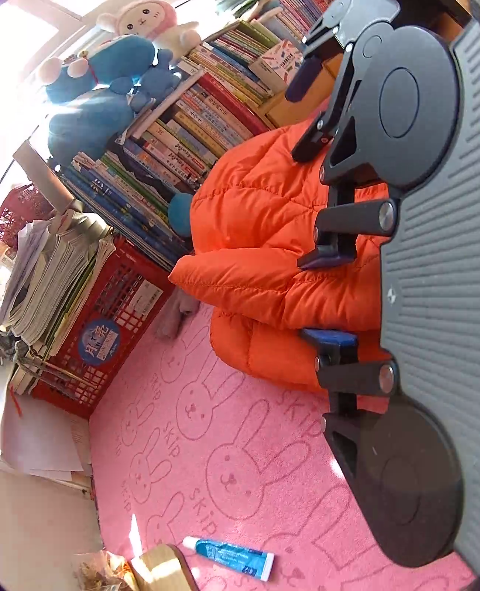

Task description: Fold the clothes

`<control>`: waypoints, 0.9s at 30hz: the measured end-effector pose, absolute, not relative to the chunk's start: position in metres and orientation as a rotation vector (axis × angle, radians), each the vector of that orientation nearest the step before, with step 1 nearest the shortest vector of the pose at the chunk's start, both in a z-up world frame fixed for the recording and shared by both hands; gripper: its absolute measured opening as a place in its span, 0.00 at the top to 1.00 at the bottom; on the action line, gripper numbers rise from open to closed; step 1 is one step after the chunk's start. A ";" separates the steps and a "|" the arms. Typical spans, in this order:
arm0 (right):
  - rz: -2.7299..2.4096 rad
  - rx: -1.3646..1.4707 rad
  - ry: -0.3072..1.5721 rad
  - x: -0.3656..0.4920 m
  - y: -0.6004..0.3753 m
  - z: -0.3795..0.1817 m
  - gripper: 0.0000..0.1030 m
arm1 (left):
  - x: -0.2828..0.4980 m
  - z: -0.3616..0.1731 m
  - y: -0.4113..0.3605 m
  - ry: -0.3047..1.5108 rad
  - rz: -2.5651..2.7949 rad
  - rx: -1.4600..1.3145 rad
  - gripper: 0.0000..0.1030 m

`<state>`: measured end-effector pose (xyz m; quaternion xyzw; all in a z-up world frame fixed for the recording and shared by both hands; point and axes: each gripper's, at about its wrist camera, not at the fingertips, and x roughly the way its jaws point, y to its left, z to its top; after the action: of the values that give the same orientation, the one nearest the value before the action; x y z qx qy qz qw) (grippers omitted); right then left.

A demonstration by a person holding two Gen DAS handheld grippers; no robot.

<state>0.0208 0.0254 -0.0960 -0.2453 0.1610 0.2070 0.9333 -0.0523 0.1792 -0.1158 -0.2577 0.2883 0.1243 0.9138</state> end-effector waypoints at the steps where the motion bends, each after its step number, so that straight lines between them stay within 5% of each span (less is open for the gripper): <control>1: 0.422 -0.546 0.288 0.016 0.027 -0.099 0.19 | -0.055 -0.116 0.175 0.599 0.286 -0.485 0.70; 6: 0.402 -0.692 0.126 -0.001 0.038 -0.109 0.11 | -0.055 -0.121 0.166 0.634 0.385 -0.351 0.70; 10: 0.407 -0.621 0.184 0.004 0.033 -0.105 0.10 | -0.066 -0.115 0.199 0.578 0.229 -0.674 0.73; 14: 0.417 -0.532 0.236 0.009 0.019 -0.103 0.10 | -0.074 -0.126 0.232 0.448 -0.095 -1.149 0.48; 16: 0.407 -0.499 0.258 0.011 0.014 -0.102 0.10 | -0.064 -0.132 0.228 0.483 -0.089 -1.114 0.35; 27: 0.347 -0.498 0.270 0.011 -0.003 -0.103 0.07 | -0.066 -0.139 0.223 0.494 0.072 -1.035 0.21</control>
<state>0.0109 -0.0025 -0.1032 -0.2445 0.1324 0.1705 0.9453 -0.0658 0.2227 -0.1394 -0.4896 0.2336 0.0342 0.8394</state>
